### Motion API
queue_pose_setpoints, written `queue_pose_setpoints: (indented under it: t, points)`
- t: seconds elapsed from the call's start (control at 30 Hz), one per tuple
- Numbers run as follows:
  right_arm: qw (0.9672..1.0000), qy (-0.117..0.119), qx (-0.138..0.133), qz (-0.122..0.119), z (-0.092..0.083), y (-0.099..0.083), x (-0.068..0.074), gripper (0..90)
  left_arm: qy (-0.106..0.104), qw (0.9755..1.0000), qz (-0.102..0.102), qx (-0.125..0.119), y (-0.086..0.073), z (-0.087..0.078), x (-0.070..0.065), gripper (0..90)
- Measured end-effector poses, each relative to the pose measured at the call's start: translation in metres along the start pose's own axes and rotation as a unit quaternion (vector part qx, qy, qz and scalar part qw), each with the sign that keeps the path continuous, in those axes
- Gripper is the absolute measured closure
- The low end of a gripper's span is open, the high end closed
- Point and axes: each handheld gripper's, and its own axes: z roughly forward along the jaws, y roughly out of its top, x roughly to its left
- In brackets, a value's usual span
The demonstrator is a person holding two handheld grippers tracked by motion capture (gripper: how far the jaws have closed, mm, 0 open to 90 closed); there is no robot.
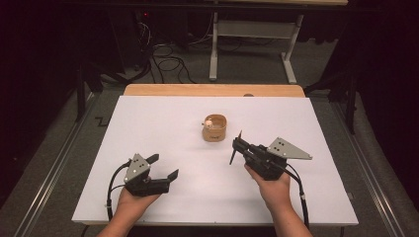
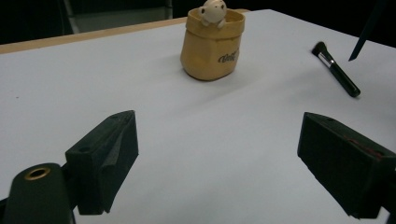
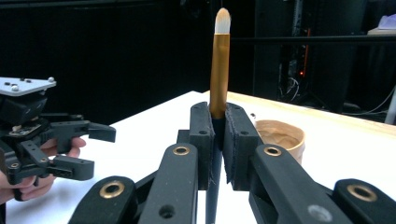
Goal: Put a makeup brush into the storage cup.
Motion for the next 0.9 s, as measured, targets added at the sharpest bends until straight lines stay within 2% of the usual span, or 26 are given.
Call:
queue_pose_setpoints:
  t: [0.1, 0.17, 0.2, 0.3, 0.43, 0.53, 0.67, 0.9]
  points:
    - [0.9999, -0.008, -0.004, -0.005, -0.002, 0.001, -0.004, 84.3, 0.016, 0.9998, -0.003, -0.010, -0.006, -0.006, 0.005, 11.0]
    - [0.9999, -0.014, -0.006, -0.006, -0.003, 0.001, -0.006, 84.2, 0.010, 0.9996, -0.020, -0.015, -0.011, -0.008, 0.008, 9.1]
    - [0.9999, -0.015, -0.005, -0.003, -0.003, 0.001, -0.006, 84.2, 0.002, 0.9997, -0.024, -0.009, -0.013, -0.008, 0.009, 7.5]
    - [0.9996, -0.025, -0.007, -0.007, -0.003, 0.001, -0.010, 84.2, -0.005, 0.9997, -0.023, -0.003, -0.015, -0.006, 0.007, 3.8]
    - [0.9991, -0.039, -0.004, -0.014, -0.002, 0.001, -0.013, 84.2, -0.009, 0.9998, -0.012, -0.016, -0.014, -0.004, 0.005, 1.8]
    - [0.9987, -0.046, -0.004, -0.020, 0.000, 0.001, -0.015, 84.2, -0.003, 0.9998, 0.000, -0.020, -0.014, -0.005, 0.003, 1.6]
    - [0.9986, -0.049, 0.000, -0.017, 0.007, 0.000, -0.018, 84.3, -0.012, 0.9997, -0.008, -0.020, -0.014, -0.006, 0.005, 0.6]
    - [0.9981, -0.062, 0.000, -0.008, 0.019, 0.001, -0.031, 84.2, -0.012, 0.9996, -0.013, -0.021, -0.013, -0.010, 0.007, 0.4]
